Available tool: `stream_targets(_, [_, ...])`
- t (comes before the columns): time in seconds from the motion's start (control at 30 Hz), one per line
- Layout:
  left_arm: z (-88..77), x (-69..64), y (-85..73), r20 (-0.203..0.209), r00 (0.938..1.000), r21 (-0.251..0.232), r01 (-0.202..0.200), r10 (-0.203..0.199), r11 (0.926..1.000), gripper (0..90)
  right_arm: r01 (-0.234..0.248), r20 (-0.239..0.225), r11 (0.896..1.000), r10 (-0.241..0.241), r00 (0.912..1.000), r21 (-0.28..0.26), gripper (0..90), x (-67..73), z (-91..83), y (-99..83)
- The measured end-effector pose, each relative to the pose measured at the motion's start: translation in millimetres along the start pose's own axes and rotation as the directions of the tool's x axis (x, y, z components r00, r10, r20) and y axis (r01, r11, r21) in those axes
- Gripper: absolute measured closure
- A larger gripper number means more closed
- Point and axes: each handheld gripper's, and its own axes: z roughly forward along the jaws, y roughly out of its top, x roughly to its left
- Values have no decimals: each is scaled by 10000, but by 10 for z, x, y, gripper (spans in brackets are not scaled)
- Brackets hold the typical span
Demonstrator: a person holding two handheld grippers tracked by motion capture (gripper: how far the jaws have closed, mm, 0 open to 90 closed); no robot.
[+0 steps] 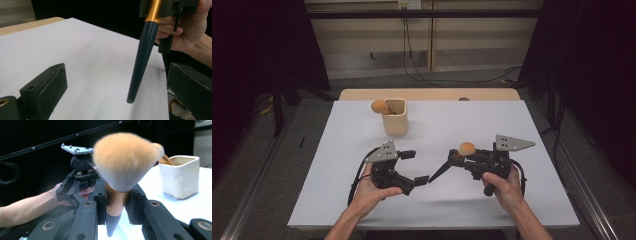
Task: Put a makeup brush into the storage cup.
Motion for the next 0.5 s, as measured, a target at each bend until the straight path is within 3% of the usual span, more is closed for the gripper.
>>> stream_targets(0.3, [16, -17, -3, -2, 9998, -26, -189, 189, 9998, 19, 50, -56, 9966, -45, 10000, 821, 730, -19, 17, 99])
stream_targets(0.5, [39, -19, -3, -74, 9998, 25, -184, 184, 9998, 20, 94, 238, 9845, -138, 9996, 1751, 731, -20, 67, 191])
